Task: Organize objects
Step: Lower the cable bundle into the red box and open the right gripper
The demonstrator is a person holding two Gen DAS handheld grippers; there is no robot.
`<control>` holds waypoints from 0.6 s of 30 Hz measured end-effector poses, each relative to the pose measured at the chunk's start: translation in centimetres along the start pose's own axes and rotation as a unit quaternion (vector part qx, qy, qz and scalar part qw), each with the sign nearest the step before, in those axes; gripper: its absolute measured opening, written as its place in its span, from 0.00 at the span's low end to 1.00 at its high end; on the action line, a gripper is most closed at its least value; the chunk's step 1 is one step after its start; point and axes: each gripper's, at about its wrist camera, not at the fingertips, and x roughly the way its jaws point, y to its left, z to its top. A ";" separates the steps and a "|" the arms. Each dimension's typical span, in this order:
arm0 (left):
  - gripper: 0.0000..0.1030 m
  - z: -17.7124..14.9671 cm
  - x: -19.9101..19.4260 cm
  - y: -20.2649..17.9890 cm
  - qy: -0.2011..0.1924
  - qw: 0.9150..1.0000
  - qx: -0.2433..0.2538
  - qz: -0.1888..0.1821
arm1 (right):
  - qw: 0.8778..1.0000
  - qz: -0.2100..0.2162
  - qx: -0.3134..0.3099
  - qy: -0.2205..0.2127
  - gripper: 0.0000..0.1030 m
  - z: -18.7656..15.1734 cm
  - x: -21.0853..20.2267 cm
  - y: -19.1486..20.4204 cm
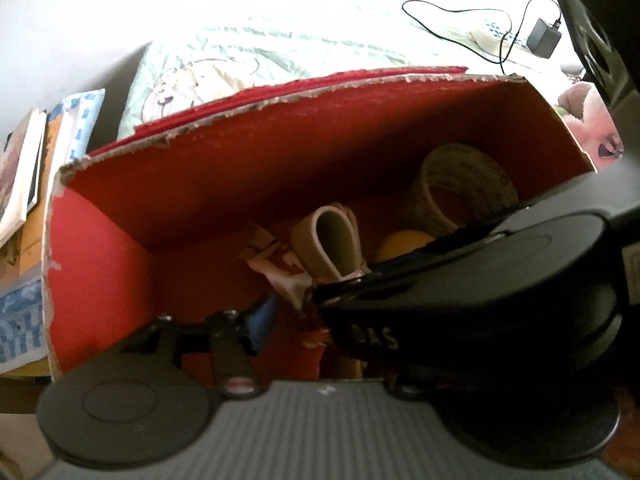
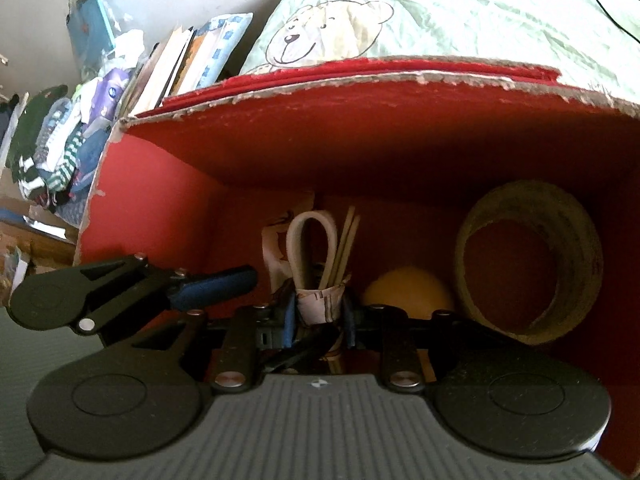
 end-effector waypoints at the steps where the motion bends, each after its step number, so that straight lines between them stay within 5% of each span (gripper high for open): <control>1: 0.56 -0.1 -0.1 -0.2 -0.002 1.000 0.002 0.003 | 1.000 0.001 0.001 -0.002 0.26 -0.1 -0.1 0.0; 11: 0.68 -0.5 -1.2 -0.6 -0.022 0.999 0.011 0.032 | 0.999 0.023 0.036 -0.027 0.31 -0.9 -1.5 -0.9; 18: 0.68 -1.2 -2.9 -0.5 -0.035 0.998 0.005 0.058 | 0.994 0.031 0.057 -0.086 0.30 -2.5 -4.6 -1.0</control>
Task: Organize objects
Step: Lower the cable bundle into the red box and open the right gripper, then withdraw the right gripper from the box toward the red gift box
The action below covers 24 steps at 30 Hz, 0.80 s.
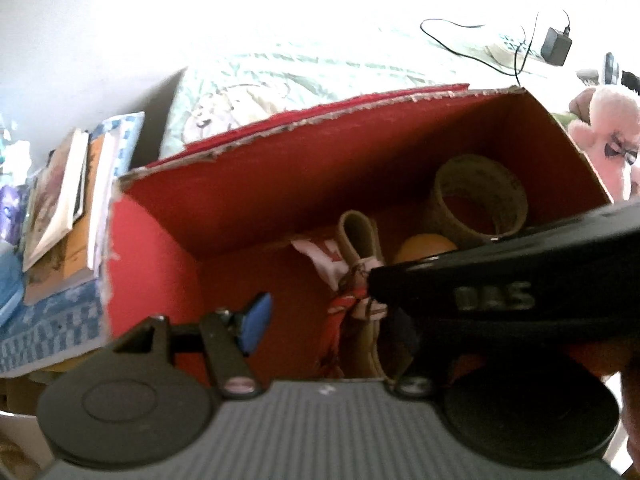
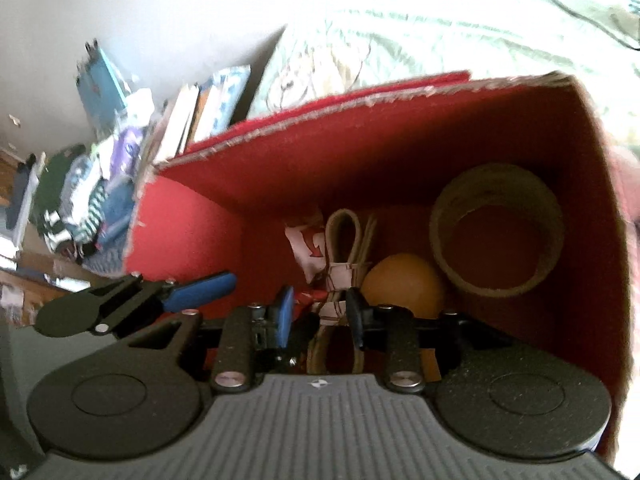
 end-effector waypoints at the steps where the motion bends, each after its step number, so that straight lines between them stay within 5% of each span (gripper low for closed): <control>1: 0.68 -0.1 -0.3 0.0 -0.002 1.000 -0.002 0.001 | 1.000 0.000 0.002 -0.009 0.30 -0.2 -0.5 0.0; 24: 0.69 -4.7 -8.3 -1.4 -0.052 0.995 -0.050 0.075 | 0.994 0.008 -0.039 -0.100 0.30 -6.5 -8.6 1.6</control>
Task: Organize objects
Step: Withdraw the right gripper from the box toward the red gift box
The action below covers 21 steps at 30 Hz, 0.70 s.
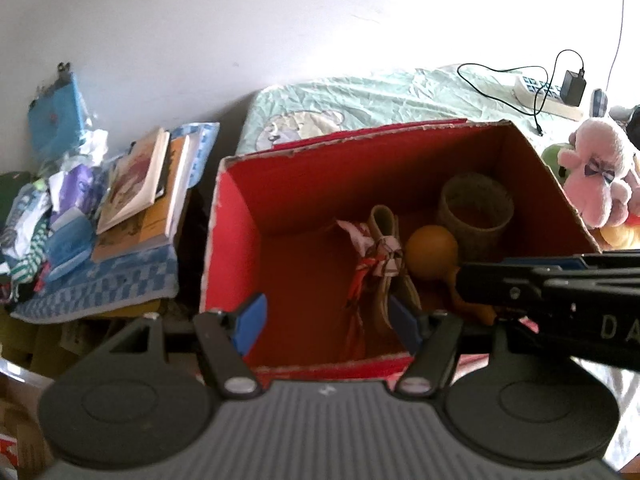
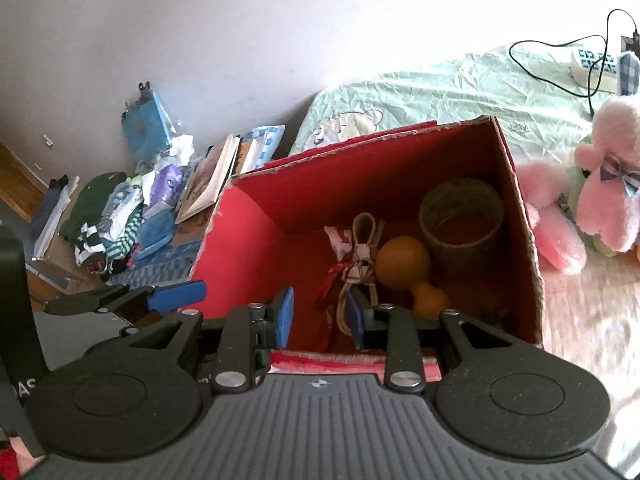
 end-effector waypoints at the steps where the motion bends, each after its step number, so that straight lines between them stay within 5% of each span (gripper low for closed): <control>1: 0.70 -0.2 -0.3 -0.1 -0.001 1.000 -0.001 0.002 | 1.000 0.000 -0.004 -0.001 0.30 -0.2 -0.3 0.1; 21: 0.73 -4.2 -1.8 -3.9 0.031 0.999 -0.011 0.027 | 0.999 0.019 -0.001 0.026 0.30 -3.5 -2.9 -2.2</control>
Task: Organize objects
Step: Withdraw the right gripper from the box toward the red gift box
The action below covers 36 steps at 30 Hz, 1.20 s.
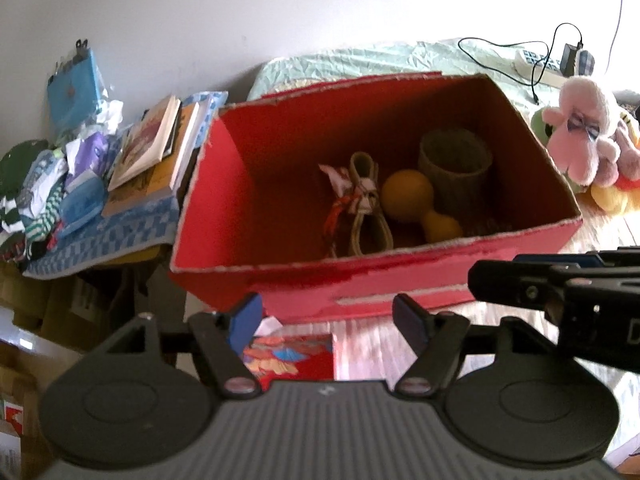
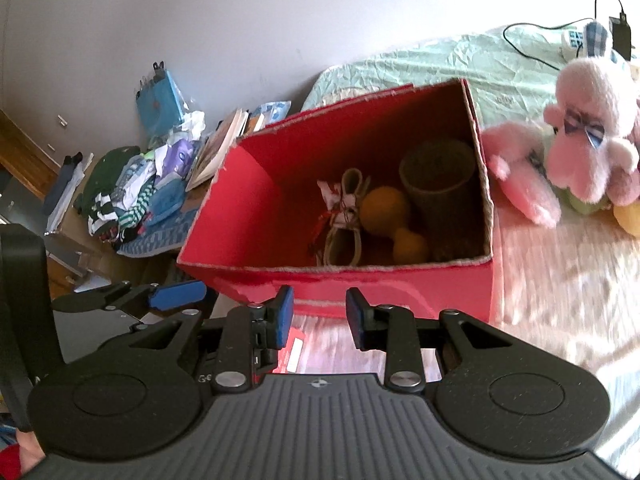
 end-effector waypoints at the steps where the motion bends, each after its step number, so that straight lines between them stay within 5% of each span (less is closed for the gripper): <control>1: 0.73 -0.1 0.0 -0.1 0.002 1.000 -0.001 0.001 | 1.000 0.001 0.000 0.003 0.30 -0.2 0.0 -0.1; 36: 0.81 -4.9 2.0 -3.6 0.071 0.997 0.001 0.004 | 0.997 0.011 0.013 0.071 0.30 -4.6 1.3 -2.5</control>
